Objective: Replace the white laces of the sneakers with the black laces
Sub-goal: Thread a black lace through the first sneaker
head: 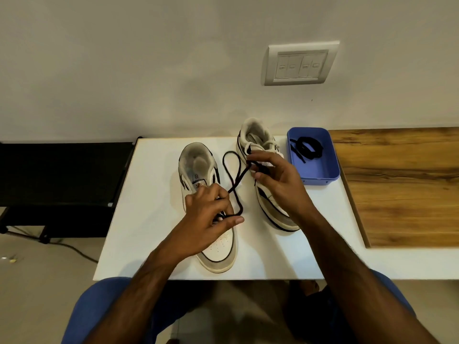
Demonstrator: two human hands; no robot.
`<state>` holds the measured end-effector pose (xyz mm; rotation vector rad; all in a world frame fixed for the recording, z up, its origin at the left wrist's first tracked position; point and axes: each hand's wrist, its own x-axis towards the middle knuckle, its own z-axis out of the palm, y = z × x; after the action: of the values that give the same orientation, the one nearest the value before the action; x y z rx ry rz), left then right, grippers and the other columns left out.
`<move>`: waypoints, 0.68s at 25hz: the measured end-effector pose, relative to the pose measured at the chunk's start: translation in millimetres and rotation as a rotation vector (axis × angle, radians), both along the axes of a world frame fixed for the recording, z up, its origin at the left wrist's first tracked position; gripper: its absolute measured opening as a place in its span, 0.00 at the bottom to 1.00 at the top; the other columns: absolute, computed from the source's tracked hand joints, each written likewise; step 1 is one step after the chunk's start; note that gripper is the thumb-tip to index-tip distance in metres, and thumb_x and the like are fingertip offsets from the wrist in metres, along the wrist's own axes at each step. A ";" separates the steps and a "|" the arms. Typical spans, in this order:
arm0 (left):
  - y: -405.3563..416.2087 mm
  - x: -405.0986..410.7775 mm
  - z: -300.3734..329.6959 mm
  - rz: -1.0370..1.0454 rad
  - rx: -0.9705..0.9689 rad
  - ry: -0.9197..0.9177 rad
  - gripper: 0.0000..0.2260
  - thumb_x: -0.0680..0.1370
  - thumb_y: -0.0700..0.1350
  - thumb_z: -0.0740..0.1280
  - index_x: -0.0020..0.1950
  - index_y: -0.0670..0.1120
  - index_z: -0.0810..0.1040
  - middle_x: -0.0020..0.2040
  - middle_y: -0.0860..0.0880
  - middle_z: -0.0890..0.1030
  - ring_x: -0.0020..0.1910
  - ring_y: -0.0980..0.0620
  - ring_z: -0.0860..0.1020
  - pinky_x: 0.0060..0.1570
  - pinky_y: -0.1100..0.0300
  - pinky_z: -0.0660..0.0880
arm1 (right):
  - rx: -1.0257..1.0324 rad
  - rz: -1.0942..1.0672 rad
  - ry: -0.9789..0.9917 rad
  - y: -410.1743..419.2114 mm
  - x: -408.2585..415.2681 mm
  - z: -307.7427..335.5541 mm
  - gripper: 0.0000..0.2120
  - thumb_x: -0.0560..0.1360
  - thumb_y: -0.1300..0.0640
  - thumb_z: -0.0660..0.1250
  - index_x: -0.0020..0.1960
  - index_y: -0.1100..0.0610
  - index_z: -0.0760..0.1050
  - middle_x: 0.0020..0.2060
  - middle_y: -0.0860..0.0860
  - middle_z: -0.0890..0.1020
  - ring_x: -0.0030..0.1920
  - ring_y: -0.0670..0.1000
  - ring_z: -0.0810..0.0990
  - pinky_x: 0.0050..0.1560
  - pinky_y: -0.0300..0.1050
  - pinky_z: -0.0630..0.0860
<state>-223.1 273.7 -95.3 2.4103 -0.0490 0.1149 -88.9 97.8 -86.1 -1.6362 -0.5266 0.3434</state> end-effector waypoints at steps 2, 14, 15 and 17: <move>-0.4 -3.0 16.5 0.009 -0.240 -0.030 0.09 0.78 0.58 0.65 0.40 0.58 0.71 0.48 0.59 0.72 0.55 0.51 0.72 0.57 0.56 0.63 | -0.338 -0.018 -0.335 1.3 -3.7 -2.0 0.15 0.79 0.57 0.68 0.65 0.47 0.78 0.72 0.46 0.69 0.69 0.47 0.71 0.66 0.46 0.72; 5.0 -4.4 33.7 0.095 -0.522 -0.064 0.10 0.79 0.54 0.65 0.49 0.52 0.84 0.38 0.49 0.80 0.36 0.51 0.78 0.40 0.55 0.76 | -0.187 0.356 -0.140 8.2 -32.0 26.0 0.10 0.77 0.54 0.62 0.55 0.51 0.80 0.55 0.43 0.80 0.61 0.48 0.75 0.63 0.52 0.69; 4.7 -4.7 34.8 0.085 -0.528 -0.070 0.10 0.79 0.54 0.65 0.47 0.52 0.84 0.39 0.52 0.82 0.39 0.53 0.79 0.42 0.59 0.75 | -0.144 0.436 -0.015 8.0 -32.0 28.5 0.09 0.79 0.52 0.63 0.52 0.56 0.80 0.49 0.46 0.81 0.55 0.48 0.78 0.59 0.49 0.71; 2.4 -4.7 36.9 0.045 -0.552 -0.069 0.11 0.79 0.52 0.65 0.46 0.49 0.84 0.41 0.54 0.83 0.42 0.53 0.80 0.47 0.61 0.74 | -0.083 0.565 0.156 4.9 -28.8 29.5 0.12 0.81 0.53 0.63 0.49 0.61 0.78 0.43 0.54 0.81 0.48 0.51 0.79 0.55 0.49 0.72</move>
<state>-227.8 276.1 -58.4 1.8566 0.0055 0.2029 -117.7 102.7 -56.6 -1.5015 -0.8609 0.9122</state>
